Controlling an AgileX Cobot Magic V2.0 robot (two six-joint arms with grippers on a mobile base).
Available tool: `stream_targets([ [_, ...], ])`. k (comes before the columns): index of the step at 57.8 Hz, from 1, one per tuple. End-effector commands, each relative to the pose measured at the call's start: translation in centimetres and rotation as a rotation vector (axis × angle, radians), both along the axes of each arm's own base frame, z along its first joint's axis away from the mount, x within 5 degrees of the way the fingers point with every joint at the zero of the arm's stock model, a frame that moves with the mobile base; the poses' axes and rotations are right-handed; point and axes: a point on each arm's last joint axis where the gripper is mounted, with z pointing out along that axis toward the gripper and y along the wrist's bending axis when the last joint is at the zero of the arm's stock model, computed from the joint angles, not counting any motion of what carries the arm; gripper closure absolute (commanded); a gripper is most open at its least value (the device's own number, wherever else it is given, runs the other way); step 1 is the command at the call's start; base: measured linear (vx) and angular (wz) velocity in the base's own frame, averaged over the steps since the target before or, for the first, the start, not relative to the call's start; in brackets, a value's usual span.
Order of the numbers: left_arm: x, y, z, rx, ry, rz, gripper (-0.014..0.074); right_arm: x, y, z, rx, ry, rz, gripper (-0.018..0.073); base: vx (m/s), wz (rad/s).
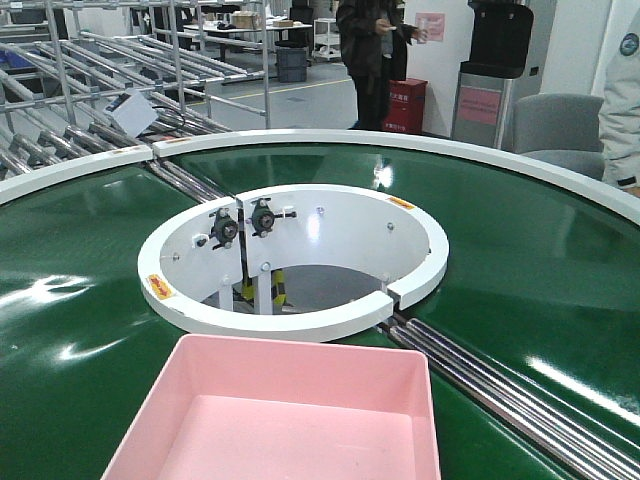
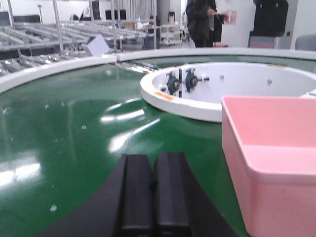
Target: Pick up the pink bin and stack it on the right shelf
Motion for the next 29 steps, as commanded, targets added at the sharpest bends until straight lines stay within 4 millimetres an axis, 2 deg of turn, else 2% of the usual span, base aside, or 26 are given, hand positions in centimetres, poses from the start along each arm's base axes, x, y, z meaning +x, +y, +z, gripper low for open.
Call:
stream_targets([
  [1, 0.2, 0.0, 0.5, -0.001, -0.081, 0.002, 0.0601, -0.2, 0.2, 0.9, -0.015, -0.112, 0.015, 0.0571, 0.0, 0.0],
  [11, 0.0, 0.0, 1.4, -0.009, -0.171, 0.002, 0.0601, -0.3, 0.2, 1.5, -0.016, -0.162, 0.022, 0.0571, 0.0, 0.0],
  [17, -0.5, 0.0, 4.3, -0.004, -0.328, 0.002, 0.0601, -0.9, 0.2, 4.0, 0.051, -0.254, 0.034, 0.0571, 0.0, 0.0],
  [20, -1.2, 0.0, 6.8, -0.005, -0.404, 0.002, 0.0601, -1.2, 0.2, 6.0, 0.067, -0.271, 0.031, 0.0571, 0.0, 0.0],
  [29, -4.1, 0.1, 16.4, 0.001, -0.64, 0.005, 0.0601, -2.3, 0.0, 14.5, 0.074, -0.319, 0.017, 0.0571, 0.0, 0.0],
])
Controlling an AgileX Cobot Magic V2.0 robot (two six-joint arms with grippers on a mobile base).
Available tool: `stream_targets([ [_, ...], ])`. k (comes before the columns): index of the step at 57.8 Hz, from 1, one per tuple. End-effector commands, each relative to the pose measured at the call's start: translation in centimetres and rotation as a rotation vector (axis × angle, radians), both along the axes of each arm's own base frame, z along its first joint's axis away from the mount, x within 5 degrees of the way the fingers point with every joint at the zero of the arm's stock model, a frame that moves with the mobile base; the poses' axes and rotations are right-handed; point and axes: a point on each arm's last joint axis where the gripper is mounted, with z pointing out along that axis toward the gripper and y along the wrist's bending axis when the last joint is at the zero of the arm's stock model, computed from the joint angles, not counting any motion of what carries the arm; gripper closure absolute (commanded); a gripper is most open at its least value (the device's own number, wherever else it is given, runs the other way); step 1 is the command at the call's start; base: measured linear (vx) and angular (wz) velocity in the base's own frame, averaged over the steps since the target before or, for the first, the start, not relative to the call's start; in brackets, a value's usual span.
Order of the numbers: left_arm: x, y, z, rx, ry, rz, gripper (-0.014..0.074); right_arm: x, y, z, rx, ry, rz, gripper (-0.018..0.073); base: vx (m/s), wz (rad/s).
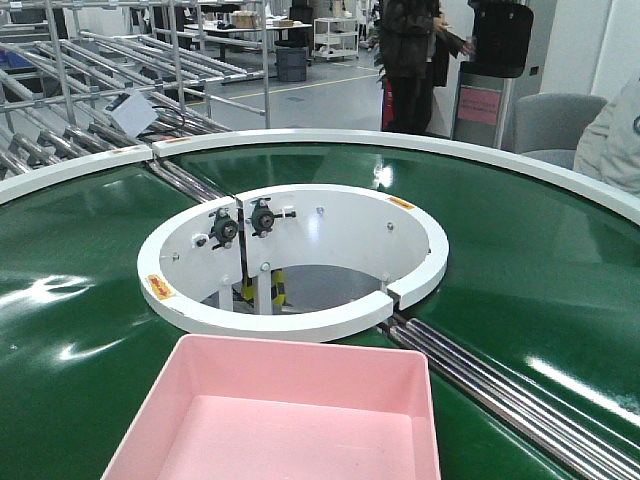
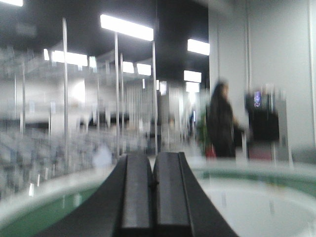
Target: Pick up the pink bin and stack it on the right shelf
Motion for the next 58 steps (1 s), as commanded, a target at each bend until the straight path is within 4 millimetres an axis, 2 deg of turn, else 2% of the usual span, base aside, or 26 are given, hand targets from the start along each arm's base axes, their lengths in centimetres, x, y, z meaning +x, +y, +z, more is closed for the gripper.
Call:
stream_targets([
  [1, -1.9, 0.0, 6.4, 0.018, -0.204, 0.014, 0.0601, -0.7, 0.0, 5.7, -0.001, -0.1, 0.0, 0.0571, 0.0, 0.0],
  [6, -1.4, 0.0, 9.6, 0.088, -0.184, 0.055, 0.0601, -0.2, -0.1, 8.7, -0.007, -0.083, -0.01, 0.0571, 0.0, 0.0],
  [11, 0.4, 0.0, 10.7, 0.118, -0.118, 0.067, 0.0601, 1.2, -0.1, 10.1, -0.006, -0.043, -0.012, 0.0568, 0.0, 0.0],
  [16, 2.2, 0.0, 10.3, 0.116, -0.044, 0.061, 0.0599, 2.9, -0.1, 9.9, -0.006, 0.022, -0.013, 0.0567, 0.0, 0.0],
  [27, 6.2, -0.1, 7.8, 0.121, 0.25, 0.04, 0.0567, 6.9, -0.2, 8.0, -0.001, 0.23, -0.019, 0.0531, 0.0, 0.0],
  [37, 8.6, -0.1, 6.2, 0.125, 0.411, 0.03, 0.0418, 9.0, -0.2, 7.0, 0.015, 0.315, -0.014, 0.0417, 0.0, 0.0],
  [43, 9.9, -0.1, 5.3, 0.128, 0.488, 0.025, 0.0251, 9.7, -0.2, 6.5, 0.015, 0.351, -0.015, 0.0305, 0.0, 0.0],
  [50, 11.4, -0.1, 4.3, 0.13, 0.567, 0.021, 0.0101, 10.4, -0.2, 5.8, 0.016, 0.41, -0.019, 0.0178, 0.0, 0.0],
  [58, 12.9, -0.2, 3.3, 0.11, 0.628, 0.011, 0.0046, 11.6, 0.0, 4.8, 0.169, 0.487, 0.012, 0.0104, 0.0, 0.0],
])
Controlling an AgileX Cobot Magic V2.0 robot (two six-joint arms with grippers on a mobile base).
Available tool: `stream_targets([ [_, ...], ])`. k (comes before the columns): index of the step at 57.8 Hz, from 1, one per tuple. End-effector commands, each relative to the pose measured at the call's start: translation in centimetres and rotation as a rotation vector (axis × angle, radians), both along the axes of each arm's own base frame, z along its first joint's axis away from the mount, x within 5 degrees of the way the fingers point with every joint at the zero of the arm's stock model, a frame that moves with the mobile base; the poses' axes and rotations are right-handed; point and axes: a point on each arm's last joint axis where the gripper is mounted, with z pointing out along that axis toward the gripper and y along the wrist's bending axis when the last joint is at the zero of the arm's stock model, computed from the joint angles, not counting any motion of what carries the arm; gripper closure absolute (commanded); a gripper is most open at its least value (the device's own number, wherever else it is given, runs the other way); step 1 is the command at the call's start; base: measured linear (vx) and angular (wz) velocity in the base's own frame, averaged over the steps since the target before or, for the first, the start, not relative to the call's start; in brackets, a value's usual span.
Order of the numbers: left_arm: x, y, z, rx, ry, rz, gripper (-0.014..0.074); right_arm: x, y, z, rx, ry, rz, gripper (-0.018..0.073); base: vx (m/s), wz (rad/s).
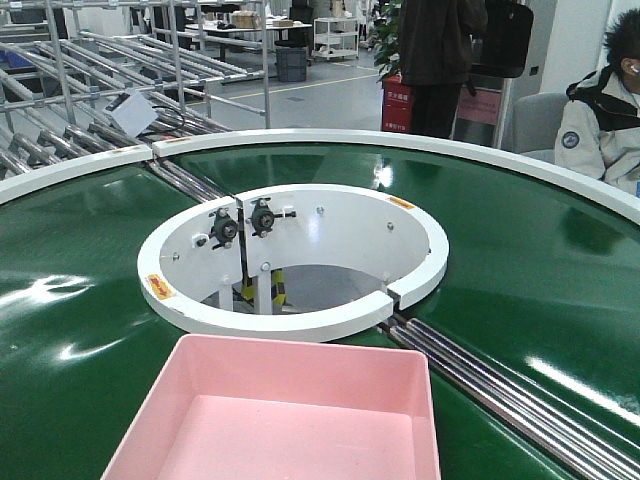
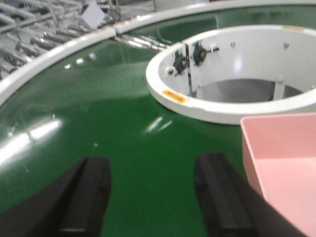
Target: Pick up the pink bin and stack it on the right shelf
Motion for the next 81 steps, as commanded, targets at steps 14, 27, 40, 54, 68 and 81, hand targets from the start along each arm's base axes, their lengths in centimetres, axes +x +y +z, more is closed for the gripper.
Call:
stream_targets([
  [14, 5.8, -0.8, 1.7, -0.087, 0.131, -0.027, 0.0074, 6.5, 1.1, -0.3, 0.097, 0.303, 0.089, 0.0111, 0.0, 0.0],
  [27, 13.0, -4.8, 2.9, -0.037, 0.296, -0.211, 0.0086, 13.6, 3.6, -0.8, 0.209, 0.511, 0.239, 0.0132, 0.0, 0.0],
  [40, 18.8, -7.0, 1.0, -0.085, 0.488, -0.265, 0.0086, 18.1, 8.8, -4.5, 0.207, 0.654, 0.24, 0.016, 0.0, 0.0],
  [54, 22.5, -8.4, -2.1, -0.184, 0.614, -0.306, 0.0086, 20.6, 11.4, -7.7, 0.188, 0.717, 0.244, 0.016, 0.0, 0.0],
  [68, 23.7, -9.1, -6.3, -0.2, 0.765, -0.343, 0.0086, 22.0, 11.8, -9.9, 0.209, 0.762, 0.218, 0.016, 0.0, 0.0],
  [81, 24.2, -9.3, -9.3, -0.2, 0.879, -0.347, 0.0086, 22.2, 12.0, -10.9, 0.228, 0.79, 0.21, 0.0179, 0.0, 0.0],
])
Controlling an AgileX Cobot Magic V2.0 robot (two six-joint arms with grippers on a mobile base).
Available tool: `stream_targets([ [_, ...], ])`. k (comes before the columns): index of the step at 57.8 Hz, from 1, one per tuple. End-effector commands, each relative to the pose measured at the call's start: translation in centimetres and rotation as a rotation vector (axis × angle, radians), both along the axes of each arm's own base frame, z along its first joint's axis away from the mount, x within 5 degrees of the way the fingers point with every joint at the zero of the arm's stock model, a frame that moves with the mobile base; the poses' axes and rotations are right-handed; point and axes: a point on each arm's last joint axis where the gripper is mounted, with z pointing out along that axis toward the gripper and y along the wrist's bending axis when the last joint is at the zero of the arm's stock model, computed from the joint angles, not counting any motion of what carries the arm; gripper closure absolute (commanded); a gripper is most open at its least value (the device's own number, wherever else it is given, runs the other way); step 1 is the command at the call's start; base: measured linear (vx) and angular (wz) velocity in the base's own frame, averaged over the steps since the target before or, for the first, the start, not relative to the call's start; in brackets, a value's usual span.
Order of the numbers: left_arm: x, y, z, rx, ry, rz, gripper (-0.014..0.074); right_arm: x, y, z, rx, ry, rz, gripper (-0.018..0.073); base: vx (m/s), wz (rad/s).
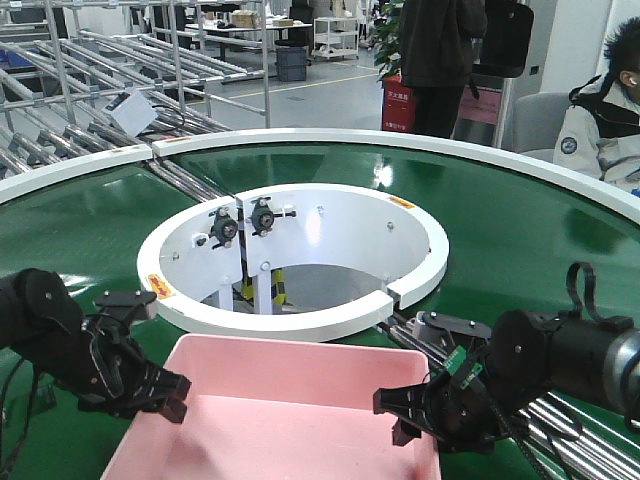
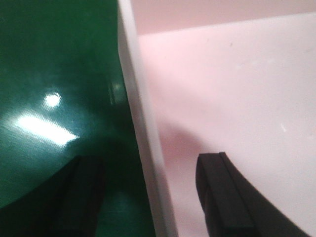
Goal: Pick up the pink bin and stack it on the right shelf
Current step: 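Lower both grippers onto opposite rims of the pink bin and close them, then lift the pink bin off the conveyor with both grippers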
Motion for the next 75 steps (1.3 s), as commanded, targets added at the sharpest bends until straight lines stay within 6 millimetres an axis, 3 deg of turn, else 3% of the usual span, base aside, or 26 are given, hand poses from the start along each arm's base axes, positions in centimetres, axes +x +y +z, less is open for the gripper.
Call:
stream_targets([
  [1, 0.2, -0.4, 2.3, -0.039, -0.061, 0.005, 0.0086, 0.5, 0.0, 2.9, 0.044, -0.115, -0.021, 0.0183, 0.0, 0.0],
  [13, -0.2, -0.5, 1.8, -0.042, 0.004, -0.011, 0.0131, 0.5, 0.1, 2.9, 0.048, -0.112, -0.023, 0.0315, 0.0, 0.0],
  [17, -0.4, -0.6, 1.8, -0.042, 0.02, -0.018, 0.0211, 0.5, 0.2, 2.9, 0.068, -0.106, -0.034, 0.0391, 0.0, 0.0],
  [25, -0.9, -0.6, 2.5, -0.055, 0.033, -0.028, 0.0471, 0.5, 0.2, 3.1, 0.086, -0.108, -0.044, 0.0577, 0.0, 0.0],
  [29, -1.3, -0.8, 3.5, -0.083, 0.018, -0.025, 0.0608, 0.3, 0.1, 3.6, 0.09, -0.123, -0.045, 0.0573, 0.0, 0.0],
  [38, -2.5, -0.8, 7.7, -0.142, -0.098, -0.008, 0.0604, -0.7, -0.2, 6.5, 0.107, -0.182, -0.04, 0.057, 0.0, 0.0],
  [45, -4.5, -0.8, 11.2, -0.199, -0.163, -0.013, 0.0604, -2.0, -0.7, 9.8, 0.114, -0.274, -0.029, 0.0569, 0.0, 0.0],
  [48, -5.5, -0.8, 12.5, -0.219, -0.19, -0.018, 0.0604, -2.6, -1.1, 11.4, 0.096, -0.313, -0.015, 0.0568, 0.0, 0.0],
  [52, -7.0, -0.8, 14.5, -0.247, -0.268, -0.008, 0.0604, -3.7, -2.2, 15.1, 0.1, -0.362, -0.019, 0.0568, 0.0, 0.0],
  [59, -10.0, -1.0, 17.8, -0.333, -0.348, 0.022, 0.0602, -5.7, -3.2, 19.2, 0.119, -0.418, -0.02, 0.0568, 0.0, 0.0],
  [65, -12.2, -1.3, 18.9, -0.356, -0.382, 0.009, 0.0601, -7.4, -3.5, 21.6, 0.139, -0.483, -0.015, 0.0568, 0.0, 0.0],
  [75, -14.6, -1.1, 19.1, -0.388, -0.386, 0.042, 0.0598, -9.5, -4.0, 22.7, 0.139, -0.497, -0.007, 0.0568, 0.0, 0.0],
])
